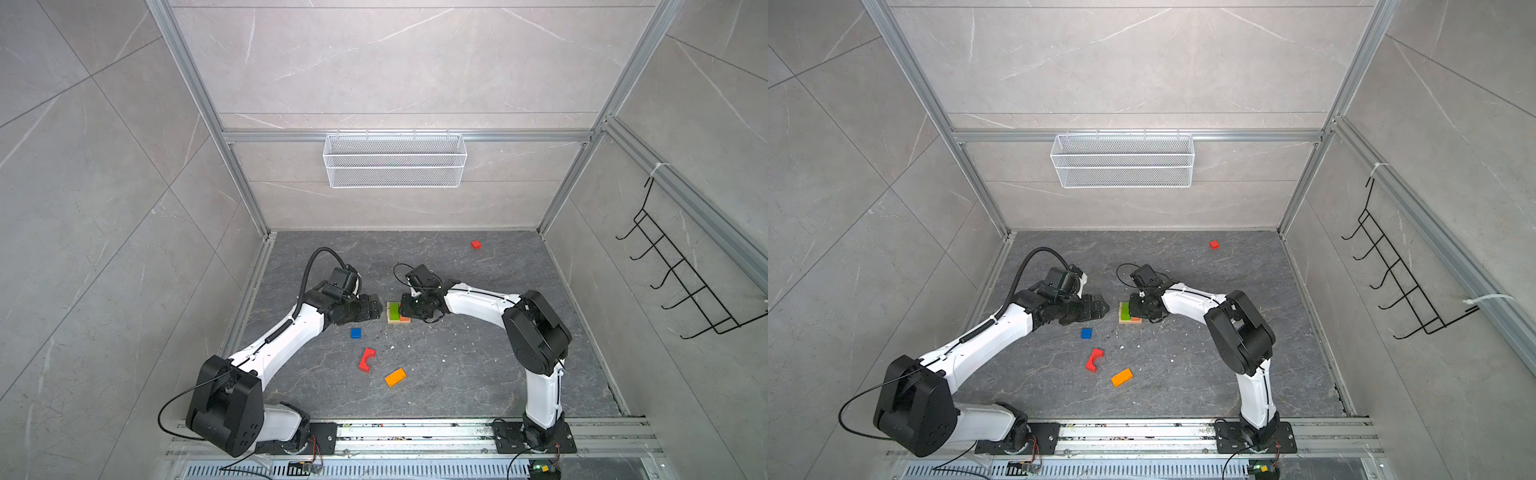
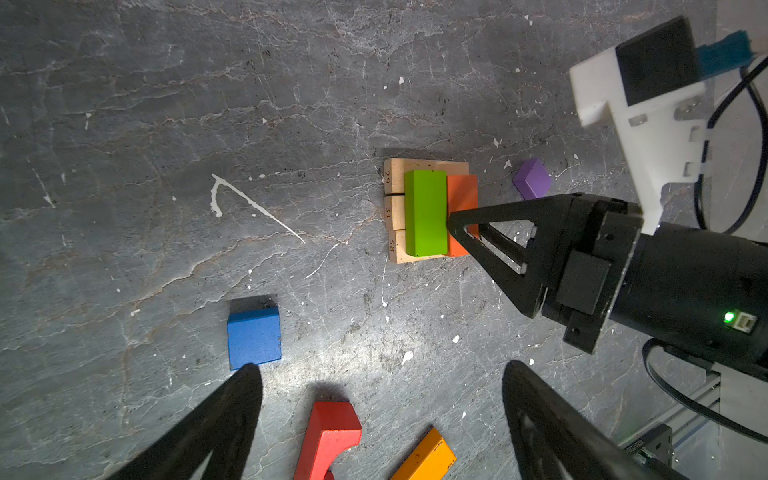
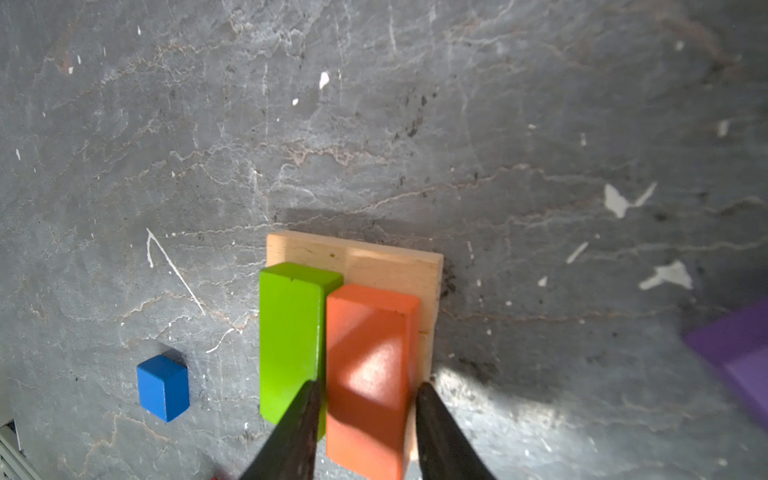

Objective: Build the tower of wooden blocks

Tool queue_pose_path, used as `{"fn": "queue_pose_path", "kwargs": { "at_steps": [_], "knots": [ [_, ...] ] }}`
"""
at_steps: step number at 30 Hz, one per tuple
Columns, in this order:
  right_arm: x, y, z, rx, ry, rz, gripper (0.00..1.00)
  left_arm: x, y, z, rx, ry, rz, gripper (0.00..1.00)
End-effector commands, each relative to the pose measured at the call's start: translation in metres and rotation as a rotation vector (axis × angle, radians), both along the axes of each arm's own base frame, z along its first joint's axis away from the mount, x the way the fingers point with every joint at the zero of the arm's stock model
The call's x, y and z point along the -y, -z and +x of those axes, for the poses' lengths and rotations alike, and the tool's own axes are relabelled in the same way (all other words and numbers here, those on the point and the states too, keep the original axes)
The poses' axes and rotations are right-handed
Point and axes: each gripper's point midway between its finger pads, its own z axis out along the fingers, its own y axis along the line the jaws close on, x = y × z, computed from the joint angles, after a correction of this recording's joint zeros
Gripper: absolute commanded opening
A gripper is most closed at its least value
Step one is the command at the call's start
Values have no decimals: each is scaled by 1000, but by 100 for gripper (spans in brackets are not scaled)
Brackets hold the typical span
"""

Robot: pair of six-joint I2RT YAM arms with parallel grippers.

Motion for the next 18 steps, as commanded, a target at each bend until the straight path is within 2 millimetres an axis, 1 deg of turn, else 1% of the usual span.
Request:
{"fn": "queue_pose_path", "kwargs": {
  "at_steps": [1,5,10,14,16,18],
  "knots": [
    [-3,-2,4,-2,9,2,17,4,-8,6,18,9,-24,93],
    [-3,-9,5,12,9,9,18,4,-6,6,14,9,-20,93],
    [0,-30,7,54,2,2,19,3,-1,9,0,8,-2,93],
    [7,-44,7,77,7,6,22,4,5,12,-9,16,14,92],
    [13,-49,6,90,15,8,23,8,8,14,-17,37,9,93],
    [18,-53,5,100,25,9,26,10,11,16,-22,43,9,92]
  ]
}}
